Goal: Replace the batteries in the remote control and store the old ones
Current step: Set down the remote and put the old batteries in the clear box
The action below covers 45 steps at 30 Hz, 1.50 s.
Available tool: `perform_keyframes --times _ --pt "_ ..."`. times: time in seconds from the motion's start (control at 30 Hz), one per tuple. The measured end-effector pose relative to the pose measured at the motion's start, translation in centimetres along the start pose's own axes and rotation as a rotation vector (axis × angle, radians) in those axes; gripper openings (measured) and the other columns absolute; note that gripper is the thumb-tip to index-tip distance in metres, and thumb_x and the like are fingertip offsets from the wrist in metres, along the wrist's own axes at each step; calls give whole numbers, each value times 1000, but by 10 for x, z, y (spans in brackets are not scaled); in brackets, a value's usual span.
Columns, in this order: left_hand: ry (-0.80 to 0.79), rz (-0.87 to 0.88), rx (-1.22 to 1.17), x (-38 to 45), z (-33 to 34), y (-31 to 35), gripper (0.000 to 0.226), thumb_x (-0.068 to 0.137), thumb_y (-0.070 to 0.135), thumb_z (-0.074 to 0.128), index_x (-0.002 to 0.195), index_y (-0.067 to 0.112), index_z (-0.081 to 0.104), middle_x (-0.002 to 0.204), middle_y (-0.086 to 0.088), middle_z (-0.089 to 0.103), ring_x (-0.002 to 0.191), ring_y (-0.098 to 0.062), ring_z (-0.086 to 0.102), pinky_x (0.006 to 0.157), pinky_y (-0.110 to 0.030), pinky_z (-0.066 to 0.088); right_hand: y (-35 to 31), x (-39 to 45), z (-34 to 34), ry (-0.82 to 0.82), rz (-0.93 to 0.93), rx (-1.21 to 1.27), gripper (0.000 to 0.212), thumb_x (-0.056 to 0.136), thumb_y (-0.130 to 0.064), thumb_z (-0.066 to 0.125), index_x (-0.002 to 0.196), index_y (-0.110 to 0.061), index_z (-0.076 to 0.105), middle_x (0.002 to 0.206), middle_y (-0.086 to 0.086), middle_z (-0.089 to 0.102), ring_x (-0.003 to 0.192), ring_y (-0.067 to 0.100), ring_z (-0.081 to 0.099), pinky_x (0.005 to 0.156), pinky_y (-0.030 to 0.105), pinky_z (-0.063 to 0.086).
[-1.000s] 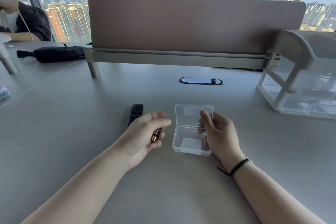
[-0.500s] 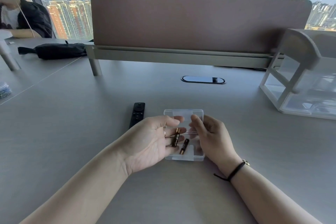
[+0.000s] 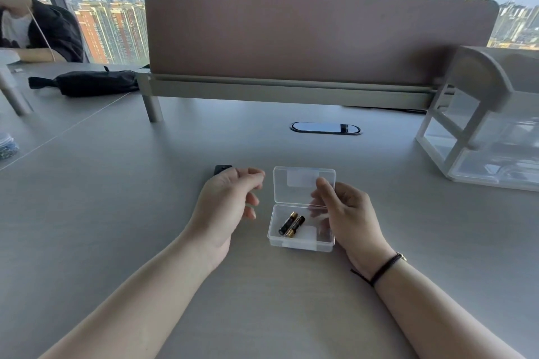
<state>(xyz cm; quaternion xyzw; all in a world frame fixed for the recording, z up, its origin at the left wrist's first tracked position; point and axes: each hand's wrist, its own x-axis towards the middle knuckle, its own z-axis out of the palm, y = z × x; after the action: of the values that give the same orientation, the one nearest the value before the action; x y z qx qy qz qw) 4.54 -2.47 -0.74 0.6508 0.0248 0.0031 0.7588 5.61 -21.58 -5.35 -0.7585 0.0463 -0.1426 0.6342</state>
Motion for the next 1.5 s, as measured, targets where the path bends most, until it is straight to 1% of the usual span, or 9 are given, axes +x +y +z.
perform_keyframes --times 0.1,0.3,0.43,0.63,0.8,0.9,1.03,1.23,1.5 --pt "39 -55 83 0 1 -6 10 88 15 65 98 15 66 100 0 63 78 -20 57 57 -35 50 -4 0 -3 17 7 63 42 93 -37 63 75 1 67 64 2 70 65 21 70 56 32 47" --pt "-233 -227 85 -9 10 -15 34 90 12 56 123 19 58 106 -9 76 94 -25 70 95 -51 53 -20 -10 -9 42 -226 -18 38 89 -39 64 72 -6 66 70 13 71 51 14 55 54 33 46" --pt "-272 -200 103 -10 7 -14 57 68 0 46 117 22 64 115 -12 73 95 -26 64 97 -54 49 -18 -9 -5 -31 -27 53 36 88 -39 67 75 -6 70 74 15 71 59 14 58 53 30 46" --pt "-364 -180 31 -12 7 -13 59 69 1 60 120 30 62 125 -12 65 94 -27 66 78 -56 59 -18 -5 -7 -83 167 184 35 90 -39 65 87 -5 70 79 4 69 65 21 65 53 30 44" --pt "-478 -147 -7 -16 5 -12 69 74 -3 78 123 40 57 131 -14 55 90 -28 70 78 -54 58 -26 -9 -11 -188 228 295 29 83 -48 66 91 -21 75 101 3 68 83 30 70 73 50 52" --pt "-473 -170 -79 -15 5 -9 50 79 23 80 124 32 58 124 -12 63 100 -31 70 74 -51 57 -30 -12 -13 -255 237 381 45 67 -60 70 92 -23 77 111 9 67 93 37 70 85 57 53" --pt "-347 -264 -177 -10 4 -3 49 80 58 63 105 15 64 116 -13 68 88 -34 68 63 -47 58 -30 -14 -13 -311 259 506 49 67 -62 70 87 -19 77 105 7 73 87 28 71 85 48 53" --pt "-288 -223 -103 -6 5 -13 10 84 18 72 83 14 63 92 -13 63 77 -30 67 59 -38 57 -27 -12 -13 -343 221 483 7 72 -14 75 78 -13 70 102 11 66 83 26 63 71 39 53" --pt "-225 -134 -124 -4 4 -21 24 80 -6 72 88 14 64 122 -13 62 87 -31 74 66 -40 59 -24 -13 -9 -329 313 447 29 87 1 66 114 -6 59 95 19 66 73 31 67 59 37 58"
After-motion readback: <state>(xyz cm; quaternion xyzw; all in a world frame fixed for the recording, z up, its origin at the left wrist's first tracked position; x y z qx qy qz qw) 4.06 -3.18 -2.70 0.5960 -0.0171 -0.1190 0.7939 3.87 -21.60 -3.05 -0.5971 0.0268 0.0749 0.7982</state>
